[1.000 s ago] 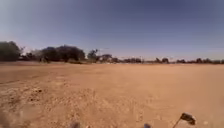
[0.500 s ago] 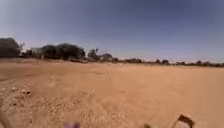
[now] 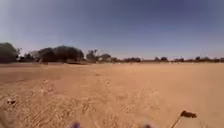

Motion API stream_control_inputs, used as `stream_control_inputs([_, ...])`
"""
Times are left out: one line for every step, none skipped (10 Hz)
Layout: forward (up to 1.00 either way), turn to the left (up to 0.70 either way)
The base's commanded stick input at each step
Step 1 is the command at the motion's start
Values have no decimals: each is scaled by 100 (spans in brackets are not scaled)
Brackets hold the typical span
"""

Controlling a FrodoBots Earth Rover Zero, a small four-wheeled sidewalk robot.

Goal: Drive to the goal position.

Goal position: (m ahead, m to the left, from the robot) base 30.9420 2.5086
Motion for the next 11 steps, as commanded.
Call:
stream_control_inputs([70, 0])
stream_control_inputs([70, 0])
stream_control_inputs([70, 0])
stream_control_inputs([70, 0])
stream_control_inputs([70, 0])
stream_control_inputs([70, 0])
stream_control_inputs([70, 0])
stream_control_inputs([70, 0])
stream_control_inputs([70, 0])
stream_control_inputs([70, 0])
stream_control_inputs([70, 0])
